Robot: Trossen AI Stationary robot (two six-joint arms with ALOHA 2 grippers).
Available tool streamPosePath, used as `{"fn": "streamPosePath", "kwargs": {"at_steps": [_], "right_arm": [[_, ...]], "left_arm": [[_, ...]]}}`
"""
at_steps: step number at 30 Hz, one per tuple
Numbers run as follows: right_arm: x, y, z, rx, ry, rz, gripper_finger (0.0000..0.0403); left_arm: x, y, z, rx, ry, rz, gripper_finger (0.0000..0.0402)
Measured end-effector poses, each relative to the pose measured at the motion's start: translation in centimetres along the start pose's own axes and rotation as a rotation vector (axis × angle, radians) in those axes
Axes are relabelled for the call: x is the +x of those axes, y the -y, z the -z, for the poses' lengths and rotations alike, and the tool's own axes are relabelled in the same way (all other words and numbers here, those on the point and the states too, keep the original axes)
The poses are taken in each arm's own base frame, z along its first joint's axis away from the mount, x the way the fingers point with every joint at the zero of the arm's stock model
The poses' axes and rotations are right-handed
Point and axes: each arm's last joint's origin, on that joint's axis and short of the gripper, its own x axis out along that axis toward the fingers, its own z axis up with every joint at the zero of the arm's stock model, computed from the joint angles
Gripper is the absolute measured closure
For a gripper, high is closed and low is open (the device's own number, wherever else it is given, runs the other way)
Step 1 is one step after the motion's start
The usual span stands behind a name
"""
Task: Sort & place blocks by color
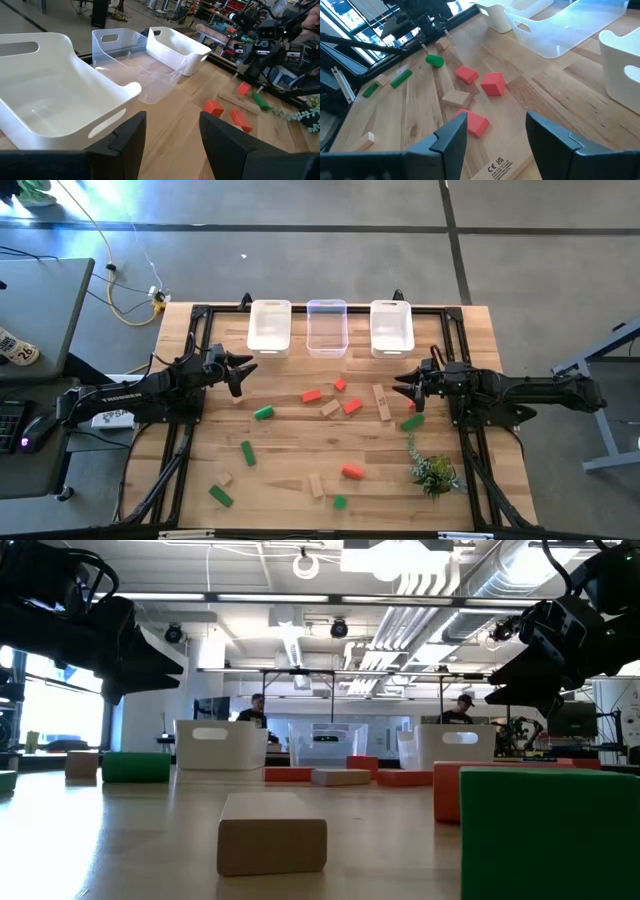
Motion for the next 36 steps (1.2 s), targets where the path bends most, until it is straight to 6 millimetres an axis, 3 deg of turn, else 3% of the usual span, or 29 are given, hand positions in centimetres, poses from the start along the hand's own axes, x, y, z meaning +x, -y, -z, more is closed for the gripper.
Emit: {"fn": "streamPosePath", "kwargs": {"at_steps": [10, 18, 36], "right_arm": [[0.0, 0.1, -0.1, -0.009, 0.015, 0.024, 0.0214], [0.0, 0.0, -0.2, 0.206, 0.026, 0.014, 0.0214], [-0.1, -0.6, -1.0, 0.166, 0.085, -0.096, 0.0214]], "left_arm": [[0.0, 0.0, 0.0, 0.0, 0.006, -0.014, 0.0227], [0.0, -0.1, -0.1, -0.002, 0.024, -0.038, 0.0227], [0.0, 0.1, -0.2, -0.09, 0.024, 0.0, 0.0227]]}}
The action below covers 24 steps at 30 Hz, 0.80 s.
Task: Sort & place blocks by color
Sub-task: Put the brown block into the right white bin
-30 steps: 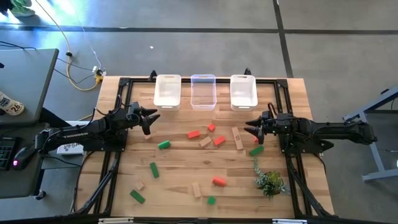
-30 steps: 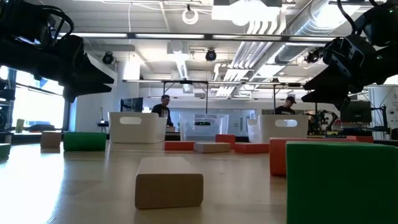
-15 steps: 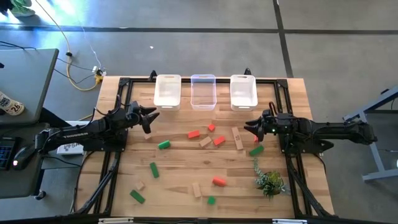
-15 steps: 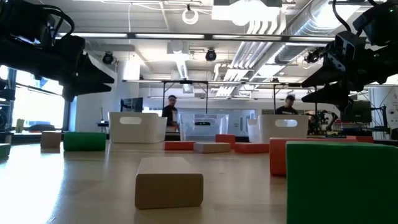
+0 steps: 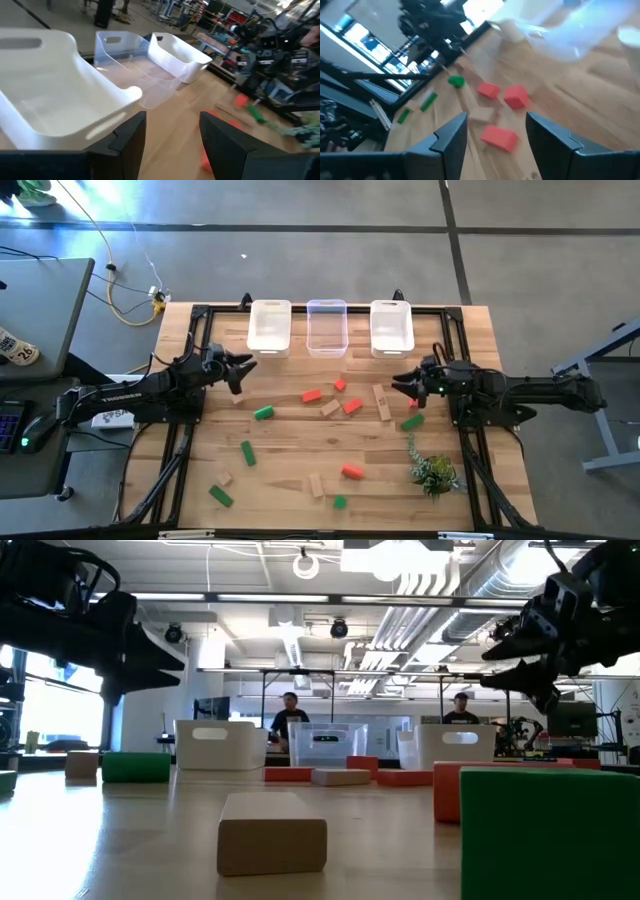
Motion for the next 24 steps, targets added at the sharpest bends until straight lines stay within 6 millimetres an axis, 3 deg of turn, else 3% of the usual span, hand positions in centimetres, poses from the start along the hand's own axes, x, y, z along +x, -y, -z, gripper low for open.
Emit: {"fn": "streamPosePath", "kwargs": {"at_steps": [13, 24], "right_arm": [[-0.4, -1.8, -2.4, -0.005, 0.234, -0.171, 0.0214], [-1.0, -5.0, -7.4, 0.015, 0.034, 0.121, 0.0214]], "left_arm": [[-0.1, 0.7, -1.0, -0.062, 0.077, 0.128, 0.0227], [-0.1, 0.5, -1.2, -0.034, 0.126, 0.045, 0.0227]]}}
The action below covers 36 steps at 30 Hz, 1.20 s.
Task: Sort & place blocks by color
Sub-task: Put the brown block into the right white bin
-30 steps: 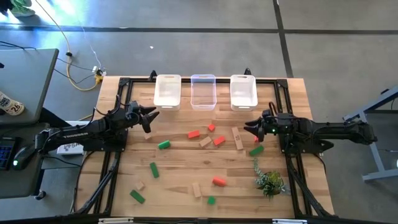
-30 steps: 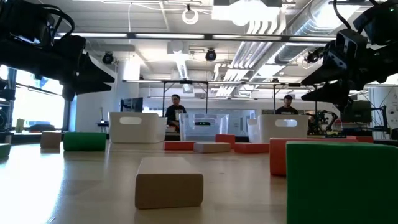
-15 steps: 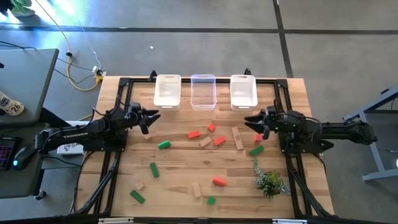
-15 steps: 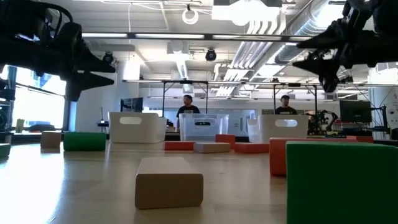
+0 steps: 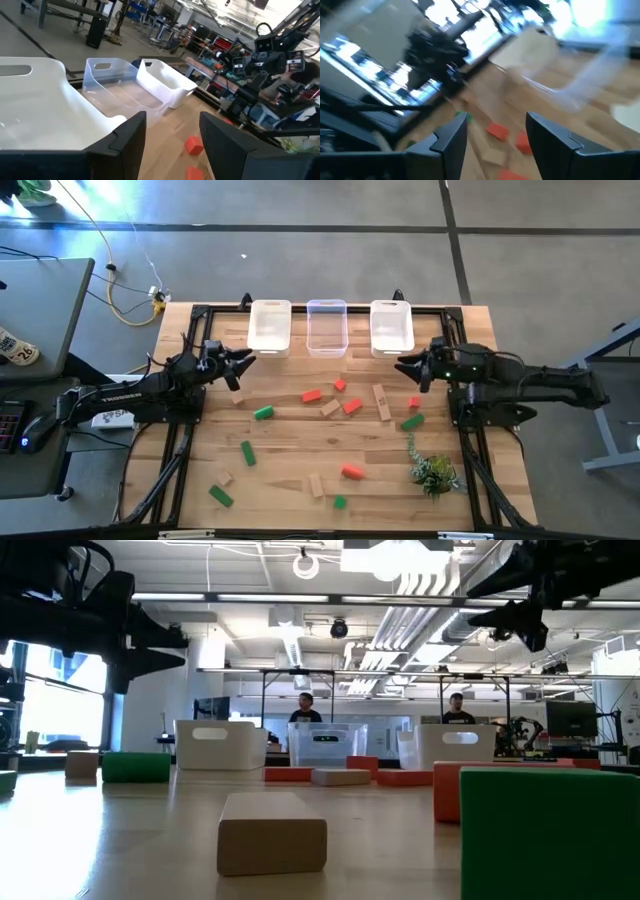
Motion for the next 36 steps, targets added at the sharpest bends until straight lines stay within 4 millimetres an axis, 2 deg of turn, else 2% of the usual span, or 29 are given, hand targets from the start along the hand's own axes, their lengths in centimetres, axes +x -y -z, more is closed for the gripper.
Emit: {"fn": "streamPosePath", "kwargs": {"at_steps": [7, 19, 29, 36], "right_arm": [[1.4, -0.7, -1.0, 0.17, -0.157, 0.251, 0.0214], [6.8, -0.4, 1.3, 0.408, -0.441, 0.41, 0.0214], [9.7, -0.9, 2.5, 0.352, -0.584, 0.565, 0.0214], [11.2, -0.2, 4.7, 0.334, -0.69, 0.679, 0.0214]], "left_arm": [[0.0, -0.1, 0.1, 0.003, -0.013, -0.006, 0.0227], [0.0, -0.3, 0.5, 0.011, -0.05, -0.027, 0.0227], [0.0, -0.3, 0.6, 0.013, -0.061, -0.032, 0.0227], [0.0, -0.3, 0.6, 0.013, -0.06, -0.032, 0.0227]]}}
